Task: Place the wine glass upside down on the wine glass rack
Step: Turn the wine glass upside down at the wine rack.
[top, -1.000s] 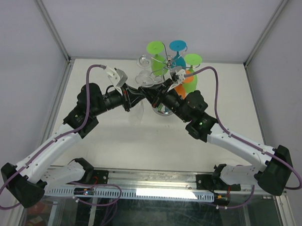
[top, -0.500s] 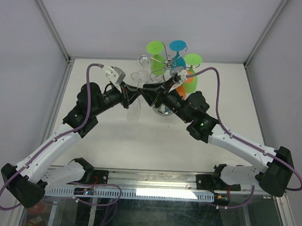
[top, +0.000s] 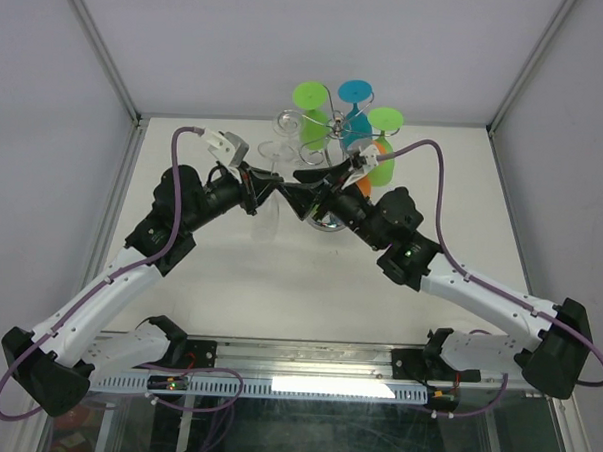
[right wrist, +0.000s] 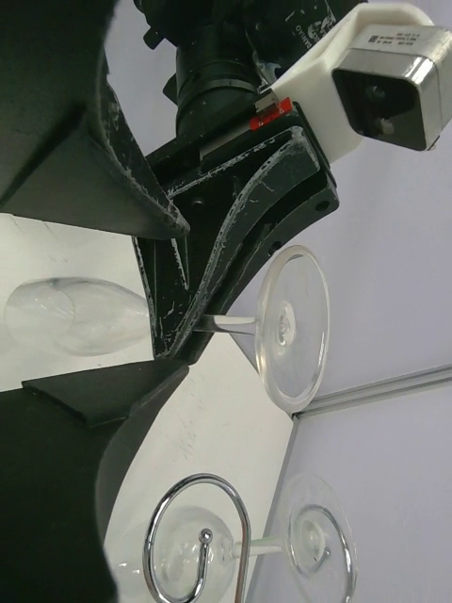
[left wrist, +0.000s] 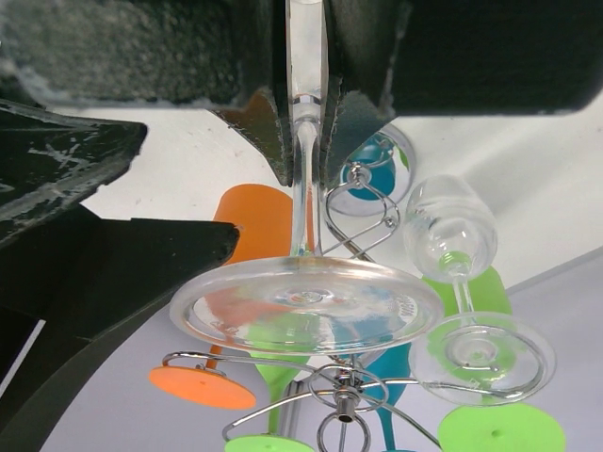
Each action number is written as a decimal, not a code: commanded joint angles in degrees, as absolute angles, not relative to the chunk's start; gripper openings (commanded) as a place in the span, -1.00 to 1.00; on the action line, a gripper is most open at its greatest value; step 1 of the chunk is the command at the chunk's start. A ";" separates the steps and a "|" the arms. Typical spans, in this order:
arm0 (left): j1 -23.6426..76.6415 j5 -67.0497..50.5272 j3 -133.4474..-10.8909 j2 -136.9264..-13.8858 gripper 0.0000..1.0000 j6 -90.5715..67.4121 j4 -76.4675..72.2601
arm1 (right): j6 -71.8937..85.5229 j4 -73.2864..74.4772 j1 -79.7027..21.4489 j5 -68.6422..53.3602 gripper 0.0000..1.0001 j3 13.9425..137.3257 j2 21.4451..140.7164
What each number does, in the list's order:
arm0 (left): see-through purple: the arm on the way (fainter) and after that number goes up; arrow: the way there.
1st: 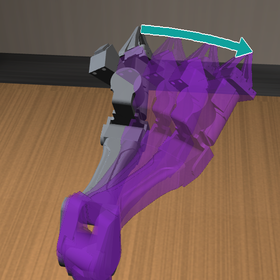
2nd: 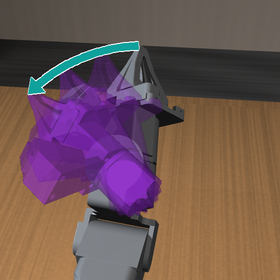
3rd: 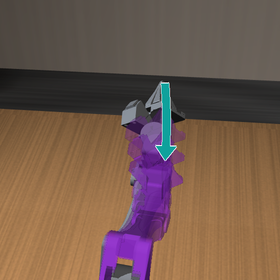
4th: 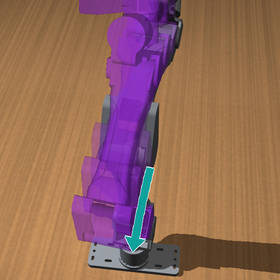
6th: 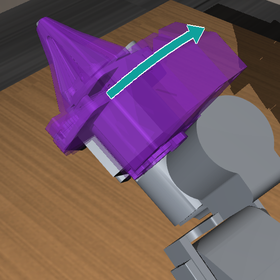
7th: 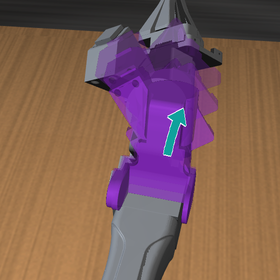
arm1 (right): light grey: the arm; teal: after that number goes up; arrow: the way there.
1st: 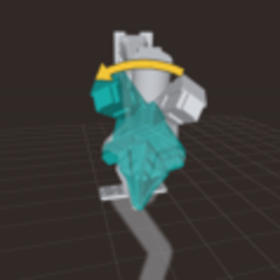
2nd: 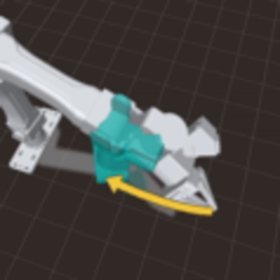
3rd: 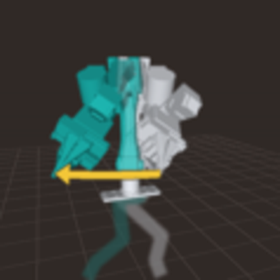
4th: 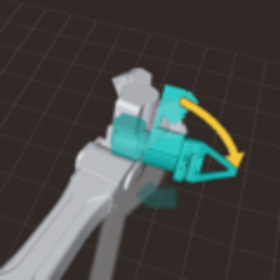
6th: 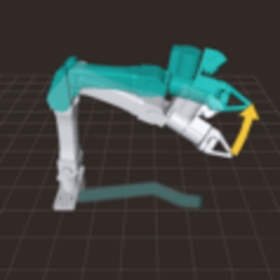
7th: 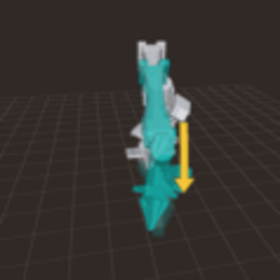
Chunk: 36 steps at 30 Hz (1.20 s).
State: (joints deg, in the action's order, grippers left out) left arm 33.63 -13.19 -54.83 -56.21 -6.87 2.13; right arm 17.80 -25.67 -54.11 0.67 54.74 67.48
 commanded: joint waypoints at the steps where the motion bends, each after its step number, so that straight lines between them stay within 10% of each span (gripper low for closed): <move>1: 33.05 -10.99 -55.47 -53.92 -1.00 -7.15 -0.08 | 17.08 -27.00 -54.33 1.87 0.15 53.99 63.58; 36: 33.21 -7.55 -51.22 -58.80 -1.00 -7.38 -7.11 | -9.23 0.26 -54.25 9.85 0.28 59.65 54.12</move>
